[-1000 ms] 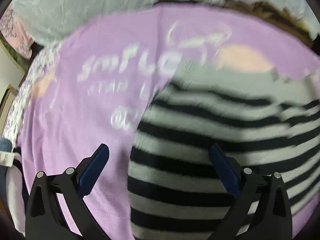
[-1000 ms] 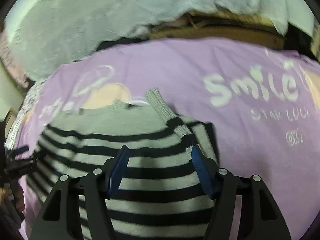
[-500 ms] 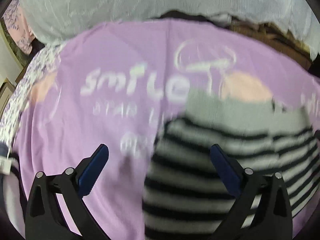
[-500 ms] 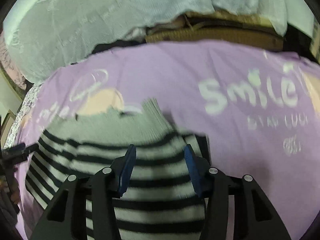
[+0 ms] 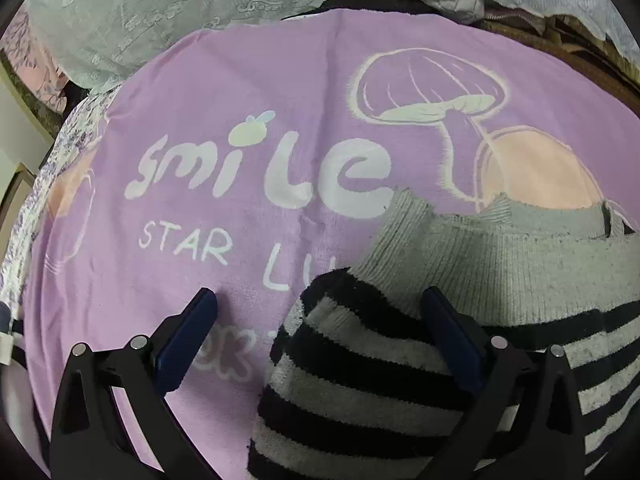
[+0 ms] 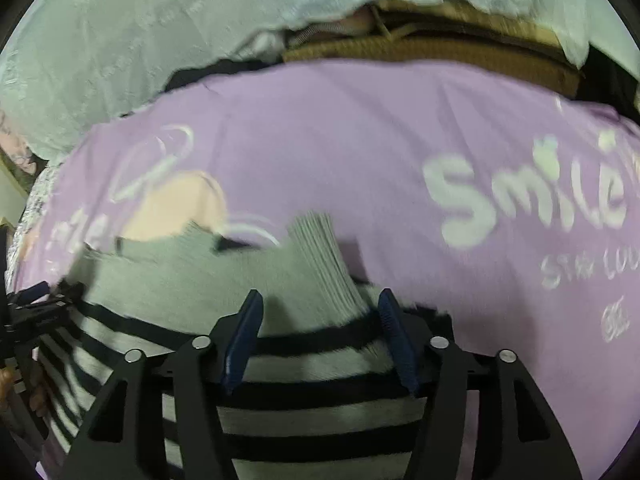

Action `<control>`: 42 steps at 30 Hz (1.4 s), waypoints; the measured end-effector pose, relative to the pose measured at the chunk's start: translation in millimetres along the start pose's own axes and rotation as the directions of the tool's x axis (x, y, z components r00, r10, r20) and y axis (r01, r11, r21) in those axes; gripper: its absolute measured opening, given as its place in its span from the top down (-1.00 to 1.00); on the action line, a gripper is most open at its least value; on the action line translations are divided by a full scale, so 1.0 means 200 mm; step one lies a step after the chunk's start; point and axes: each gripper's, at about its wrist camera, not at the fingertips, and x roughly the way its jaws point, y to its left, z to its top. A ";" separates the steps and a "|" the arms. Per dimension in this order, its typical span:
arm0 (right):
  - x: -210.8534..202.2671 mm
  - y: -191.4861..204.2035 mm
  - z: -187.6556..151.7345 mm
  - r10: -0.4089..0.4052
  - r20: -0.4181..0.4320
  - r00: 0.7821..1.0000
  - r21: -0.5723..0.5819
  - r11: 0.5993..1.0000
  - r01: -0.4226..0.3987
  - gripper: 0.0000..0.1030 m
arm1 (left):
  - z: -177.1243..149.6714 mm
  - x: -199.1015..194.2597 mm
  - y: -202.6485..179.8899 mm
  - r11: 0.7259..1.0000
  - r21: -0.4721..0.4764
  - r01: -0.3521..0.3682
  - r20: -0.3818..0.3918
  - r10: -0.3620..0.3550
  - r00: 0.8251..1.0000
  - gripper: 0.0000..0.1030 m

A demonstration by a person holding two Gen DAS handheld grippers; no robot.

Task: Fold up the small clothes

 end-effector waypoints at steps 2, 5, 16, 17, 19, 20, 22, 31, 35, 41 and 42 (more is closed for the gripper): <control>0.00 0.01 -0.03 -0.006 0.045 0.999 -0.022 1.000 0.007 -0.27 | -0.02 0.01 0.01 1.000 -0.012 0.013 0.011 -0.013 1.000 -0.92; 0.02 0.05 -0.03 -0.042 0.050 0.998 -0.058 0.997 0.044 -0.35 | -0.03 0.02 0.02 0.999 -0.022 0.025 0.024 -0.024 0.999 -0.92; 0.03 0.06 -0.03 -0.037 0.056 0.998 -0.075 0.996 0.041 -0.42 | -0.04 0.02 0.01 0.999 -0.028 0.028 0.047 -0.027 0.999 -0.92; 0.03 0.06 -0.03 -0.037 0.056 0.998 -0.075 0.996 0.041 -0.43 | -0.04 0.02 0.00 0.999 -0.028 0.028 0.047 -0.027 0.999 -0.92; 0.03 0.06 -0.03 -0.037 0.056 0.998 -0.075 0.996 0.041 -0.43 | -0.04 0.02 0.00 0.999 -0.028 0.027 0.047 -0.026 0.999 -0.92; 0.03 0.06 -0.03 -0.037 0.056 0.998 -0.075 0.996 0.042 -0.43 | -0.04 0.02 0.00 0.999 -0.027 0.026 0.048 -0.025 0.999 -0.92; 0.03 0.06 -0.03 -0.038 0.056 0.998 -0.075 0.996 0.042 -0.43 | -0.04 0.02 0.01 0.999 -0.026 0.026 0.051 -0.025 0.998 -0.92; -0.03 0.08 -0.02 -0.044 0.013 0.999 -0.072 0.996 0.045 -0.49 | -0.03 -0.05 0.05 0.998 -0.042 0.038 -0.018 -0.039 0.999 -0.92; -0.26 0.11 -0.12 -0.014 0.080 0.997 -0.032 0.999 0.017 -0.51 | -0.16 -0.33 0.13 0.995 -0.046 0.089 0.071 -0.085 0.994 -0.92; -0.43 0.17 -0.37 -0.018 0.112 0.994 -0.090 0.996 0.028 -0.51 | -0.45 -0.45 0.17 0.996 -0.032 0.088 0.083 -0.085 0.993 -0.92; -0.44 0.17 -0.41 -0.024 0.118 0.993 -0.100 0.994 0.036 -0.51 | -0.50 -0.43 0.17 0.996 -0.038 0.085 0.070 -0.082 0.994 -0.92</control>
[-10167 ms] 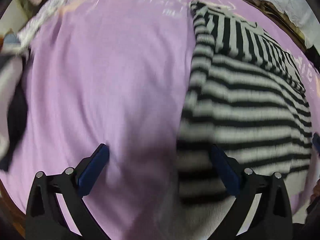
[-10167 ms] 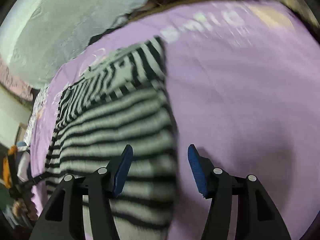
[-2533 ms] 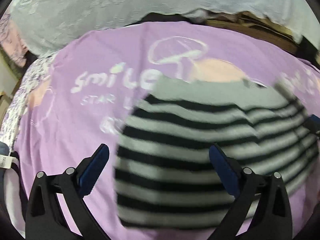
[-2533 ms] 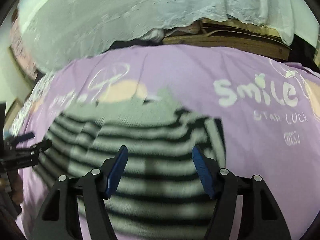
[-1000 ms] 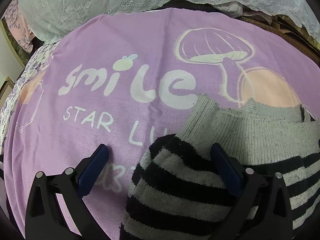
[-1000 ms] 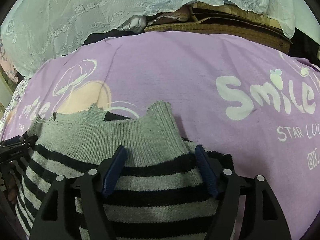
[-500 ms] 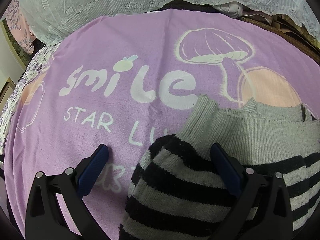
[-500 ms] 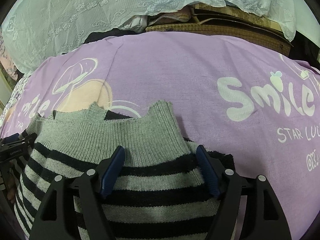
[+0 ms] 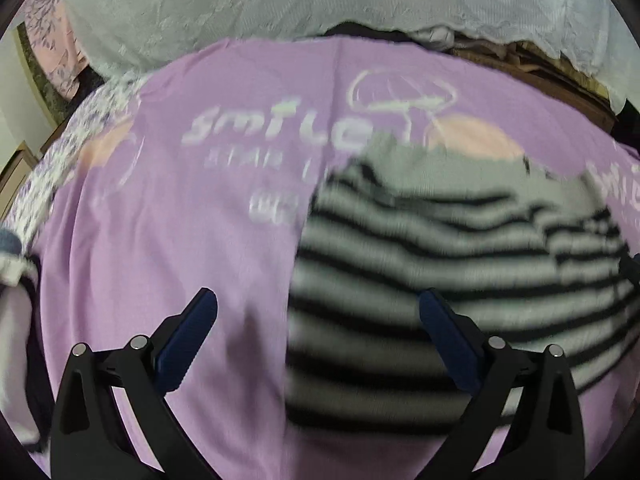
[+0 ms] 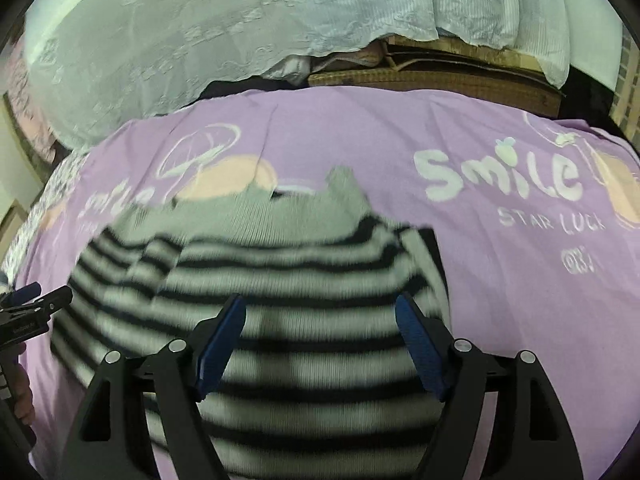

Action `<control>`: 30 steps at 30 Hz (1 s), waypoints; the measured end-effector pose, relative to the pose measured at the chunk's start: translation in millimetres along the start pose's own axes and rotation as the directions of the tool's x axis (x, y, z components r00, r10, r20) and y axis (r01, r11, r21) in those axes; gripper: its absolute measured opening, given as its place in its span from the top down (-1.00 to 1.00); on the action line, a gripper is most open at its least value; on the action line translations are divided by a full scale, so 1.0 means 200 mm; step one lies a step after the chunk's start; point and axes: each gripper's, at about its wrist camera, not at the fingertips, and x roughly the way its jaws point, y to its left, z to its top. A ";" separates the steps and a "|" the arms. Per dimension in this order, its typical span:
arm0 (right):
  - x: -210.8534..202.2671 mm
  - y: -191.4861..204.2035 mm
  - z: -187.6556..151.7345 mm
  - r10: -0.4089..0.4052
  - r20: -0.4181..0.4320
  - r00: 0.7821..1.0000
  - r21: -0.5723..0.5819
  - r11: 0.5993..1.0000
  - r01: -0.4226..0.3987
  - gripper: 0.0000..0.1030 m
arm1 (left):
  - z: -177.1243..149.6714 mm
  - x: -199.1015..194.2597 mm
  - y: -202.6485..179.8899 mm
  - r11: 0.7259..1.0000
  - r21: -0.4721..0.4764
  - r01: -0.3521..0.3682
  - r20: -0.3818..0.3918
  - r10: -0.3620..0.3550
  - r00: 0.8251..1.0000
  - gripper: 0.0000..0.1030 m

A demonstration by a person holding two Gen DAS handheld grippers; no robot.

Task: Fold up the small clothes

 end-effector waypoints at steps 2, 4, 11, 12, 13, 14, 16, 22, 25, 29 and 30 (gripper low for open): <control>0.02 -0.01 -0.10 -0.022 -0.023 1.000 -0.004 1.000 0.022 -0.51 | -0.11 0.07 0.00 1.000 0.001 0.000 -0.046 0.000 0.999 -0.92; 0.03 -0.03 -0.16 -0.005 0.008 1.000 -0.006 1.000 0.005 -0.53 | -0.20 0.07 0.02 0.998 -0.048 0.027 0.014 -0.026 1.000 -0.92; 0.07 -0.02 -0.19 0.011 0.034 0.999 -0.037 0.999 -0.009 -0.73 | -0.22 0.10 0.01 0.999 -0.034 0.035 0.070 -0.033 0.997 -0.92; 0.07 -0.02 -0.20 0.007 0.039 0.999 -0.040 0.999 -0.006 -0.73 | -0.22 0.10 0.01 0.999 -0.033 0.033 0.075 -0.031 0.997 -0.92; 0.07 -0.02 -0.19 0.006 0.041 0.999 -0.040 0.999 -0.005 -0.73 | -0.22 0.10 0.01 0.999 -0.031 0.029 0.076 -0.026 0.997 -0.92; 0.07 -0.02 -0.19 0.009 0.040 0.999 -0.039 0.999 -0.007 -0.73 | -0.22 0.10 0.01 0.999 -0.030 0.028 0.075 -0.025 0.997 -0.92; 0.06 -0.01 -0.20 0.011 0.042 0.999 -0.037 0.999 -0.009 -0.74 | -0.21 0.10 0.01 0.999 -0.032 0.025 0.071 -0.023 0.997 -0.92; 0.02 0.06 -0.15 -0.085 0.004 0.996 -0.064 0.994 0.085 -0.73 | -0.11 0.02 -0.03 0.999 -0.050 0.004 -0.026 -0.005 1.000 -0.92; -0.08 0.16 -0.11 -0.007 0.051 0.999 -0.038 0.999 0.008 -0.73 | -0.07 -0.15 -0.11 0.998 -0.013 0.060 0.069 -0.059 0.996 -0.92; -0.08 0.34 -0.17 0.025 0.040 0.999 -0.141 0.990 -0.019 -0.73 | -0.11 -0.15 -0.29 0.991 0.123 0.049 0.075 -0.059 0.995 -0.92; -0.05 0.35 -0.20 0.017 0.017 1.000 -0.155 0.988 -0.014 -0.73 | -0.15 -0.12 -0.32 0.987 0.155 0.037 0.054 -0.046 0.998 -0.92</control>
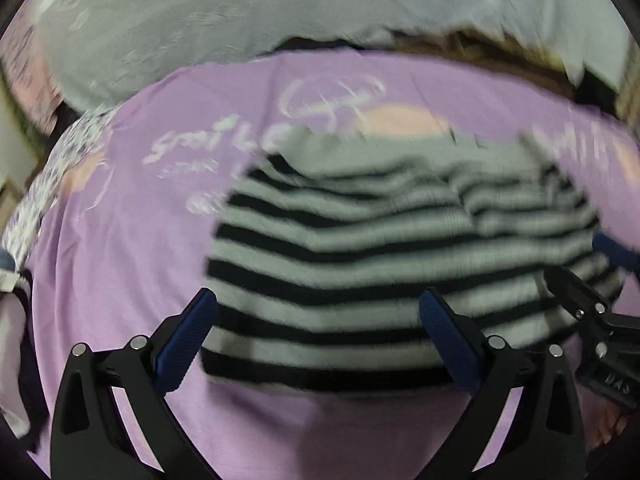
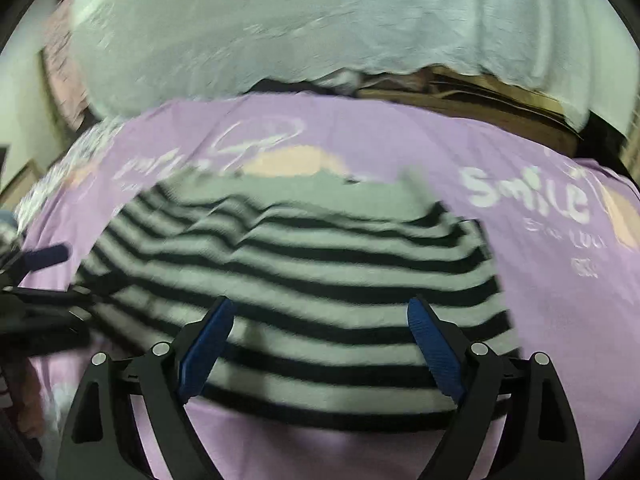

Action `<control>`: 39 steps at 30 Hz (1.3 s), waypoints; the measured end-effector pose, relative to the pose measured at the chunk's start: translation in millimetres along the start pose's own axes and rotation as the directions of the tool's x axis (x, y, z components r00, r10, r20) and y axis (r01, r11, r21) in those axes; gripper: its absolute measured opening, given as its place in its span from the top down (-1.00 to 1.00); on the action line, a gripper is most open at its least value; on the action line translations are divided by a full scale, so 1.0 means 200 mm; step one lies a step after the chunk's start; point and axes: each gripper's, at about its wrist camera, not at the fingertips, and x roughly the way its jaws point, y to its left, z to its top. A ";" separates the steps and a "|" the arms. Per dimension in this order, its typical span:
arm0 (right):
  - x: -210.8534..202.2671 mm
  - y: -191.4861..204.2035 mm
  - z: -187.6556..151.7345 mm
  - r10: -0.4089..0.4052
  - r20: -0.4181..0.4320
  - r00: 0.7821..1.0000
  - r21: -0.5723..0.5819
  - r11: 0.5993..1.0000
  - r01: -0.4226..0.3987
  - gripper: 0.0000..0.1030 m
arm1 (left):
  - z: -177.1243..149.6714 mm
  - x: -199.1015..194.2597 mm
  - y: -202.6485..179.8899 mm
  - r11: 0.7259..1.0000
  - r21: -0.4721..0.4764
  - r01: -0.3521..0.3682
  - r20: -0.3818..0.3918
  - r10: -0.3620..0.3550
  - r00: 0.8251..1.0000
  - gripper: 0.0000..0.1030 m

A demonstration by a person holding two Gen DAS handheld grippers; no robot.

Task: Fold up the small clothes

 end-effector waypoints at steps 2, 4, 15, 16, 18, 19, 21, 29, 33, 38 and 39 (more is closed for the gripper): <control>0.07 0.02 -0.09 -0.013 -0.037 0.999 -0.021 1.000 0.012 -0.77 | -0.10 0.07 -0.05 0.999 0.043 -0.029 -0.009 0.029 1.000 -0.92; 0.07 0.05 -0.13 -0.034 0.019 0.999 -0.086 0.996 0.035 -0.80 | -0.15 0.06 -0.08 0.996 0.068 -0.064 0.072 0.059 0.996 -0.92; 0.08 0.02 -0.09 0.014 -0.008 1.000 -0.091 0.996 -0.014 -0.88 | -0.08 0.06 -0.04 0.999 0.039 -0.021 0.001 0.021 1.000 -0.92; 0.07 0.02 -0.07 0.013 -0.015 1.000 -0.092 0.996 -0.014 -0.88 | -0.04 0.06 -0.02 1.000 0.026 -0.008 -0.018 0.009 1.000 -0.92; 0.04 0.01 0.01 0.015 0.000 1.000 -0.080 0.997 -0.015 -0.88 | 0.03 0.02 0.02 1.000 -0.016 -0.006 0.007 0.006 1.000 -0.92; 0.03 0.00 0.04 0.021 0.017 1.000 -0.072 0.997 -0.019 -0.88 | 0.07 -0.01 0.05 0.999 -0.039 -0.005 0.032 0.007 0.999 -0.92; 0.01 -0.02 0.13 0.028 0.062 0.998 -0.051 0.998 -0.025 -0.88 | 0.16 -0.03 0.07 0.997 -0.075 -0.002 0.063 0.006 0.998 -0.92; 0.24 -0.07 0.27 -0.020 0.005 1.000 -0.018 1.000 0.020 -0.88 | 0.33 0.20 0.05 0.995 -0.089 -0.038 0.017 0.039 0.999 -0.92; 0.38 -0.12 0.17 0.015 -0.011 1.000 0.027 1.000 -0.015 -0.93 | 0.19 0.32 0.01 0.996 -0.073 -0.057 0.041 0.060 0.997 -0.92; 0.38 -0.11 0.17 0.012 -0.007 1.000 0.024 1.000 -0.012 -0.93 | 0.17 0.31 -0.02 0.994 -0.060 -0.090 0.081 0.095 0.992 -0.92; 0.38 -0.12 0.16 0.010 -0.007 1.000 0.023 1.000 -0.009 -0.93 | 0.16 0.31 -0.01 0.994 -0.063 -0.085 0.085 0.090 0.992 -0.92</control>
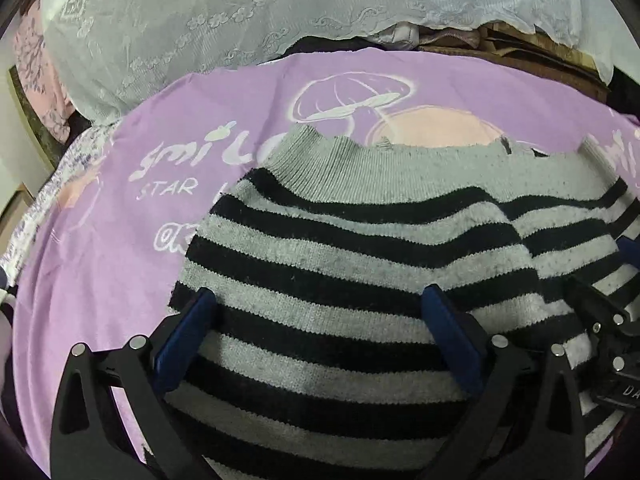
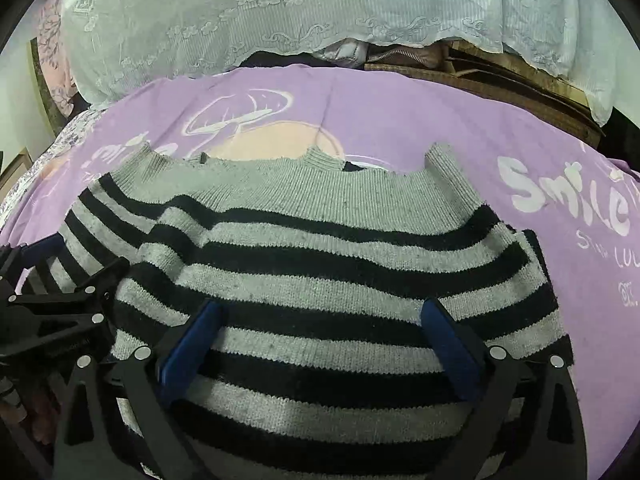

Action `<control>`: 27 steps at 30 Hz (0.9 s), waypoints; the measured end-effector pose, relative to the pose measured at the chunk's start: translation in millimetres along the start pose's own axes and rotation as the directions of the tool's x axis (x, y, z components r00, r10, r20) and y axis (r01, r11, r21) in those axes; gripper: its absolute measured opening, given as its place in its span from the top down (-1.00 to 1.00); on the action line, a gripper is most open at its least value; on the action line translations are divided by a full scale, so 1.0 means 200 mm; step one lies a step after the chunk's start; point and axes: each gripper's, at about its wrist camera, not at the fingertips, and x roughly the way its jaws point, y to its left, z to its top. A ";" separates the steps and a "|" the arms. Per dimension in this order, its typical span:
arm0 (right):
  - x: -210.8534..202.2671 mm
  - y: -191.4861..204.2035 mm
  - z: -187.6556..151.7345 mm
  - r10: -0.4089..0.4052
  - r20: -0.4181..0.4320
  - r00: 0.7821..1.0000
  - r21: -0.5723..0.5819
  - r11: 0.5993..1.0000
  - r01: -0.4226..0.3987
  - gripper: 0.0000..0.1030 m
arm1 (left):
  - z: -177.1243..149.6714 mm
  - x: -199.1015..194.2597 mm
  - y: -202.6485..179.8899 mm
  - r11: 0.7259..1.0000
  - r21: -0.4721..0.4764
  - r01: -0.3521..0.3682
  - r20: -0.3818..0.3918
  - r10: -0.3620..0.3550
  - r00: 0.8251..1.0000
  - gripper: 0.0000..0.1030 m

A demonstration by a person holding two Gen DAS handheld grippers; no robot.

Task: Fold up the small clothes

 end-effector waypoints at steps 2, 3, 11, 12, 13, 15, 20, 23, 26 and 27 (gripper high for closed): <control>0.00 0.00 0.00 0.001 0.000 1.000 0.000 1.000 -0.001 -0.93 | 0.00 0.00 0.00 1.000 0.002 -0.003 0.005 0.003 1.000 -0.92; 0.00 0.00 0.00 0.000 0.000 1.000 0.000 1.000 0.000 -0.93 | 0.00 0.00 0.00 1.000 0.003 -0.003 0.006 0.003 1.000 -0.92; -0.04 0.00 0.02 -0.001 -0.037 0.999 -0.011 1.000 0.001 -0.93 | 0.05 -0.01 0.03 0.999 -0.026 0.037 -0.102 -0.040 0.994 -0.92; -0.06 0.00 0.02 -0.005 -0.051 0.999 -0.009 1.000 0.004 -0.93 | 0.06 -0.03 0.04 0.998 -0.035 0.052 -0.121 -0.056 0.991 -0.92; -0.09 -0.01 0.02 -0.010 -0.060 0.998 -0.001 1.000 0.010 -0.93 | 0.06 -0.04 0.06 0.996 -0.049 0.070 -0.140 -0.077 0.987 -0.92; -0.20 -0.03 0.00 -0.004 -0.046 0.999 0.034 0.999 0.006 -0.93 | 0.04 -0.09 0.09 0.990 -0.085 0.109 -0.160 -0.121 0.980 -0.92; -0.36 -0.08 -0.15 -0.053 -0.022 0.998 0.071 0.996 0.054 -0.93 | -0.08 -0.17 0.13 0.989 -0.075 0.131 -0.157 -0.141 0.977 -0.92; -0.33 -0.10 -0.27 -0.060 -0.027 0.998 0.063 0.996 0.062 -0.93 | -0.18 -0.19 0.10 0.994 0.005 0.112 -0.122 -0.110 0.986 -0.92; -0.33 -0.07 -0.31 -0.075 -0.001 0.997 0.016 0.997 0.075 -0.93 | -0.23 -0.21 0.08 0.995 0.048 0.086 -0.066 -0.082 0.994 -0.92; -0.33 -0.08 -0.30 -0.070 -0.007 0.998 0.018 0.997 0.070 -0.93 | -0.23 -0.21 0.08 0.995 0.043 0.090 -0.065 -0.087 0.994 -0.92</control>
